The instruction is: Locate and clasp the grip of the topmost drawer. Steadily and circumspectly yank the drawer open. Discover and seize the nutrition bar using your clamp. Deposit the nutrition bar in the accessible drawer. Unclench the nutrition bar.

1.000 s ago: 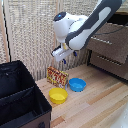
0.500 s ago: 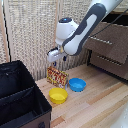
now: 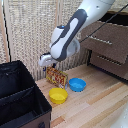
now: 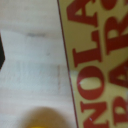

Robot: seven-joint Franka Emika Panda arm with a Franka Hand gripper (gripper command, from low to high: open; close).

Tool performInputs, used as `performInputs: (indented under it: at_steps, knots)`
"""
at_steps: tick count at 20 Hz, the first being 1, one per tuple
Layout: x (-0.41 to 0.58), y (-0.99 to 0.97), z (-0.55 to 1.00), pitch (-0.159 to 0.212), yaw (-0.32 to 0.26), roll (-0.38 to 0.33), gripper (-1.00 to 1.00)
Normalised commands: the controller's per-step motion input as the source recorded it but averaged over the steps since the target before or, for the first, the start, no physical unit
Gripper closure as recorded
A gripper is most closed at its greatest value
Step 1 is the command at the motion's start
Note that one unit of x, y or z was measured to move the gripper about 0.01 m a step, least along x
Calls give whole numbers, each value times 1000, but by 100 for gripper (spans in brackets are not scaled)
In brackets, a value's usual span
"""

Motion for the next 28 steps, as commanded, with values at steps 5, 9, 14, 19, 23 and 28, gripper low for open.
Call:
performInputs:
  at_steps: [5,9,14,19,23,28]
  knots:
    - [226,-157,1,375,1,83,-100]
    - [308,-37,64,249,28,84,100]
    - [0,1,0,2,5,4,100]
    - [0,0,0,0,4,0,100]
    - [0,-9,0,-2,0,0,100]
    - [0,70,0,-4,-6,-5,100]
